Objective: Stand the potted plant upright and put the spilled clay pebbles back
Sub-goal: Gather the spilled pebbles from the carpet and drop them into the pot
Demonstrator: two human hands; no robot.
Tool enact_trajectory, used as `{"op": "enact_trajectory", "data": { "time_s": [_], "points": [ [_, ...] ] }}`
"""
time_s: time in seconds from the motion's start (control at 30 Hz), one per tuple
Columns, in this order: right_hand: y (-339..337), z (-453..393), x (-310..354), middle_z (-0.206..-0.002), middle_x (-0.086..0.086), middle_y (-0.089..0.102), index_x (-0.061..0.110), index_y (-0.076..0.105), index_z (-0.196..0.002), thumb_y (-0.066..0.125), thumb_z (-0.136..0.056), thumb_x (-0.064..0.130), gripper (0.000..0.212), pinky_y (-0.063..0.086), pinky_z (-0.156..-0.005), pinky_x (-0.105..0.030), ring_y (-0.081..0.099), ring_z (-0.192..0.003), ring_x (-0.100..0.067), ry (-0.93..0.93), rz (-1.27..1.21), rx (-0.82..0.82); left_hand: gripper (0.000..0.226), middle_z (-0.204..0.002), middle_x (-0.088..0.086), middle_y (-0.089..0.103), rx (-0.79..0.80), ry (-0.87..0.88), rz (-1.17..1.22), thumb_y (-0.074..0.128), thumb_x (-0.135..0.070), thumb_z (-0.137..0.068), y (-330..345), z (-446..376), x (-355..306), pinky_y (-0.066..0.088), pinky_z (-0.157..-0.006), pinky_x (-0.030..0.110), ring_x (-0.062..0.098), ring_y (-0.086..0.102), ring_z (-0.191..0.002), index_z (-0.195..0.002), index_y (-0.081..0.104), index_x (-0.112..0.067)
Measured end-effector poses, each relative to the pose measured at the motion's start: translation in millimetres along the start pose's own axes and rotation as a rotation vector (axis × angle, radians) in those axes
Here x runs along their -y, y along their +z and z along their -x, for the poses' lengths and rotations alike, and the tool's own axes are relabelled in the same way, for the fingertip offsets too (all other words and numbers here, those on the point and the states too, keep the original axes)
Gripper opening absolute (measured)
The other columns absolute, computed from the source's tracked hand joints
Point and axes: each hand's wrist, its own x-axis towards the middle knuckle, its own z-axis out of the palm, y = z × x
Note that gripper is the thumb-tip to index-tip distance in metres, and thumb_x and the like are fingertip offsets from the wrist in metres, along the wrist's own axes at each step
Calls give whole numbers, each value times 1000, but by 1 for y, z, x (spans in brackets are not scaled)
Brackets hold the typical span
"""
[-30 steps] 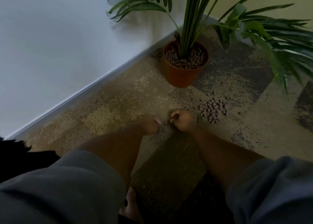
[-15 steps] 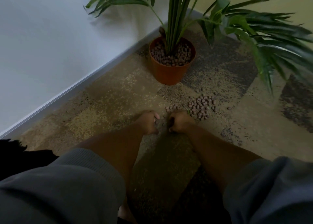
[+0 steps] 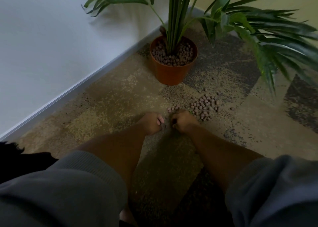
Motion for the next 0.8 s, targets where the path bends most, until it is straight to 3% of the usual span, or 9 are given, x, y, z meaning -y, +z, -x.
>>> {"op": "enact_trajectory", "data": {
  "time_s": [0.2, 0.37, 0.6, 0.7, 0.8],
  "points": [
    [3, -1, -1, -133, -8, 52, 18, 64, -123, 48, -97, 12, 32, 44, -104, -39, 52, -117, -23, -8, -87, -67, 10, -75, -9, 58, -36, 26, 4, 66, -15, -85, 3, -6, -1, 38, -57, 14, 3, 55, -68, -92, 63, -23],
    [5, -2, -3, -130, -6, 51, 18, 66, -118, 48, -96, 11, 29, 43, -104, -38, 53, -114, -22, -7, -163, -92, 12, -76, -10, 58, -24, 47, -30, 63, -16, -86, 5, -9, -3, 41, -62, 17, 5, 56, -71, -90, 61, -27],
    [7, -13, 6, -93, 1, 70, 14, 72, -86, 62, -87, 4, 13, 50, -93, -31, 66, -93, -17, 40, -566, -210, 16, -79, -15, 60, 23, -11, -27, 69, -26, -77, 4, -5, -10, 40, -63, 17, 1, 58, -72, -76, 57, -36],
    [9, -21, 11, -89, 6, 70, 19, 73, -87, 67, -85, 8, 14, 50, -92, -26, 66, -91, -13, 118, -625, -227, 19, -76, -12, 63, 42, 10, -23, 78, -28, -73, 5, -2, -11, 43, -59, 17, 4, 59, -69, -81, 61, -30],
    [10, -24, 12, -91, 5, 72, 20, 75, -88, 64, -85, 8, 16, 50, -89, -24, 64, -88, -13, 76, -544, -178, 26, -77, -3, 68, 27, 59, -104, 83, -31, -70, 4, 1, -14, 48, -65, 24, 9, 61, -71, -82, 65, -16]
  ]
}}
